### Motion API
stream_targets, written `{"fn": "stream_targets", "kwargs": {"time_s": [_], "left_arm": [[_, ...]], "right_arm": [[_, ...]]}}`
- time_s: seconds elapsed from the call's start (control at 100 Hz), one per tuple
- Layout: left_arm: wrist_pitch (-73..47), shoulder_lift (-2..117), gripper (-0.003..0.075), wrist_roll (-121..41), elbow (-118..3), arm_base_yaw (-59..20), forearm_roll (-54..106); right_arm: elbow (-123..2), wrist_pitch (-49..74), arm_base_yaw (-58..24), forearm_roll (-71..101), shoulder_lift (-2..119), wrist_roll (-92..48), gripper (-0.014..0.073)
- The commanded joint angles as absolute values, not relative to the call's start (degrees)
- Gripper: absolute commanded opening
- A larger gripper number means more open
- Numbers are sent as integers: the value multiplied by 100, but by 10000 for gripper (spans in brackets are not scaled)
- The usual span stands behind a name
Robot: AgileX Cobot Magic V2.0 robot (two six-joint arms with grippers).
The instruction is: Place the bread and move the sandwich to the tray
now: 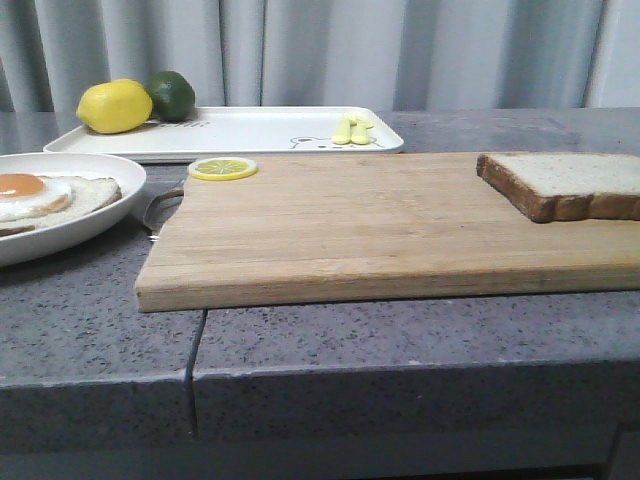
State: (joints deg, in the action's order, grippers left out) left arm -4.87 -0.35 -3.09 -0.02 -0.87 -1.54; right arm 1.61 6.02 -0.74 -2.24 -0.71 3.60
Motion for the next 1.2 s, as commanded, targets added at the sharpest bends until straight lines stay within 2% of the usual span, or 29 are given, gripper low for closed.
{"fn": "stream_targets", "kwargs": {"time_s": [0.0,0.94,1.19], "left_arm": [[-42,-203,-20,-254,88,-101,-131],[0,-203,-20,-254,88,-101,-131],[91,-203,-20,-250,88,-101,644]], "right_arm": [[167,196,-74,-228,-164,329,-60],[167,166,-74,-228,-164,329,-60],[167,-163,-74,-221,-164,329,-60]]}}
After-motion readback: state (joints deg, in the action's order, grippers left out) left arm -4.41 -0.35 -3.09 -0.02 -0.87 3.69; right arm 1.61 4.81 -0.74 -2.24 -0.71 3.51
